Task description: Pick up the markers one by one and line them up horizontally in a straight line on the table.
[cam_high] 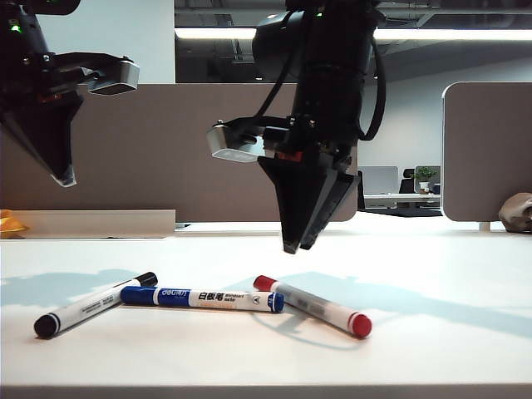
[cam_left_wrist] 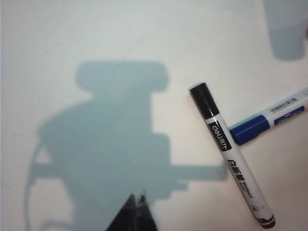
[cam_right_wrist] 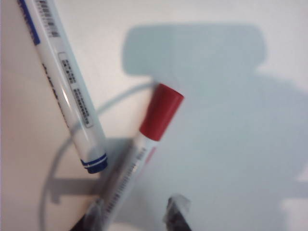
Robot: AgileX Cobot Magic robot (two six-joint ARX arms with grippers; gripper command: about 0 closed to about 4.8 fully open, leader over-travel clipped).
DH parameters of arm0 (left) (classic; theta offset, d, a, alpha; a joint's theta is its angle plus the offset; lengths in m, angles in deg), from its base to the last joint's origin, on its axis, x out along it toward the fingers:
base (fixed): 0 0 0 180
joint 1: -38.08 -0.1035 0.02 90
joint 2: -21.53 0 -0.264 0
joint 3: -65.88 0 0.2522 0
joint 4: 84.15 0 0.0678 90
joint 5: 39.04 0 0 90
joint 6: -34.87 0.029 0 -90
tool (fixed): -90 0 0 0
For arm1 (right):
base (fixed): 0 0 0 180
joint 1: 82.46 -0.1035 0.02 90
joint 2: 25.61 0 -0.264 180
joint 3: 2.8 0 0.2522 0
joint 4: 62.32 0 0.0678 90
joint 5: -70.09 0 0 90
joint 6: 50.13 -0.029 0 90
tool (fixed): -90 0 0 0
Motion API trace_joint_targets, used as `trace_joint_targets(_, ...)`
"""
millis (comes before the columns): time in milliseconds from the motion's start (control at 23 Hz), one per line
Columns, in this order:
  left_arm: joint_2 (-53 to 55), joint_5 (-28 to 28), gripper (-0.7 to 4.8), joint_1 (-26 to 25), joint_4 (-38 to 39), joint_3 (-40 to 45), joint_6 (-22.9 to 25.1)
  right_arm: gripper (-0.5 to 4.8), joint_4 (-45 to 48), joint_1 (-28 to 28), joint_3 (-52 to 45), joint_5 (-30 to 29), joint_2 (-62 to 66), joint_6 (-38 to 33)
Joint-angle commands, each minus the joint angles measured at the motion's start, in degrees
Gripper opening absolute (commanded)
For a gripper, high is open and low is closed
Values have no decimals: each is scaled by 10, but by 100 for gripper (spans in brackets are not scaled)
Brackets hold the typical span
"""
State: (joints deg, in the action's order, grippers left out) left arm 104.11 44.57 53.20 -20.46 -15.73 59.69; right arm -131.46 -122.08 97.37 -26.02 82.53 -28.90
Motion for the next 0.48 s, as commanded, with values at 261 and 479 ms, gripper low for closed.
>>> trace_joint_targets(261,-2,-3,-6,-1,0,-2,0,172,-3,0,-7,-2,24,-2)
trace_joint_targets(479,-2,-3,-6,-1,3,-2,0,172,-2,2,-10,2,36,-2)
